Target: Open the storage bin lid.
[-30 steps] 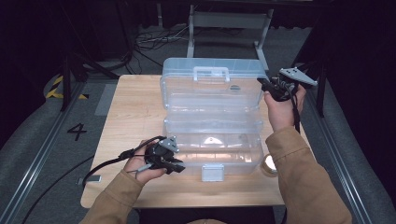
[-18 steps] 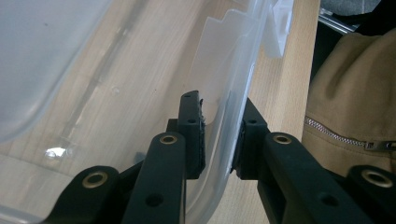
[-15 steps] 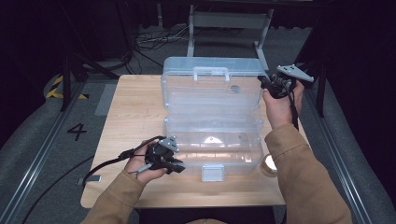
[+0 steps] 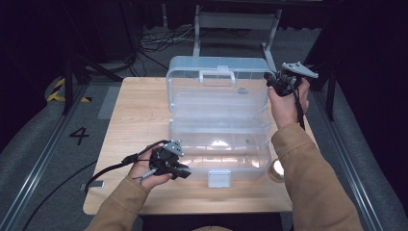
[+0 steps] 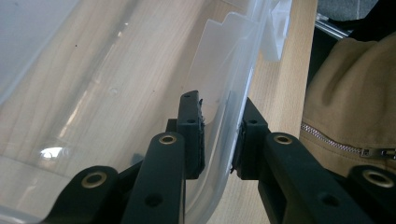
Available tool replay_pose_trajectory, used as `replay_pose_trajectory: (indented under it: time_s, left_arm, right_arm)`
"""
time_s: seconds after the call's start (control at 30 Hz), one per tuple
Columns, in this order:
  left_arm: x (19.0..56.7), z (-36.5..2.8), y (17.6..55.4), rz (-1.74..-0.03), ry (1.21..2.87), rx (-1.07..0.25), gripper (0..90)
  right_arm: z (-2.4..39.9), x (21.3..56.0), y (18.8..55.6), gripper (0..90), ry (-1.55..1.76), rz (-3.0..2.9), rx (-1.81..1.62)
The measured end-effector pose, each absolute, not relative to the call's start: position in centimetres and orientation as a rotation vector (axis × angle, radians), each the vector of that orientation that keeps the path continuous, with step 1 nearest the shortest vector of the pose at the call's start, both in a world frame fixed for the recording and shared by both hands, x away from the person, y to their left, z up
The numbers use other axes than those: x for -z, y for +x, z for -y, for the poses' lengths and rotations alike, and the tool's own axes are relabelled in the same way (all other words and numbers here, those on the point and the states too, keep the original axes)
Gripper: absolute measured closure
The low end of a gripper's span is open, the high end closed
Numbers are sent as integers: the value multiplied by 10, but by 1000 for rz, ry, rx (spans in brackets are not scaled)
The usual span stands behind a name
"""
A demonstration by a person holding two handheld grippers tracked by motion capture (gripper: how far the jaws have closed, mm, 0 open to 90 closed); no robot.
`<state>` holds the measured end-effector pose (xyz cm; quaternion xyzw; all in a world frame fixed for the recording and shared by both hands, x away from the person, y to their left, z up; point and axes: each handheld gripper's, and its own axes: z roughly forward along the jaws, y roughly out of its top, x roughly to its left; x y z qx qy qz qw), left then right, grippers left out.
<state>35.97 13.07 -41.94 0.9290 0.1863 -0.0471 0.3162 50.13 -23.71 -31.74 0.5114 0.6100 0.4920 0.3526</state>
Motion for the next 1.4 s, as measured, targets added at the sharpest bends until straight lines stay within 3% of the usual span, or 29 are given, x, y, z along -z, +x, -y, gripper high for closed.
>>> replay_pose_trajectory:
  time_s: [1.4]
  left_arm:
    - [422,-133,360,-517,2389,160,760]
  right_arm:
    - [246,337,553,808,1263,-1667,-1294]
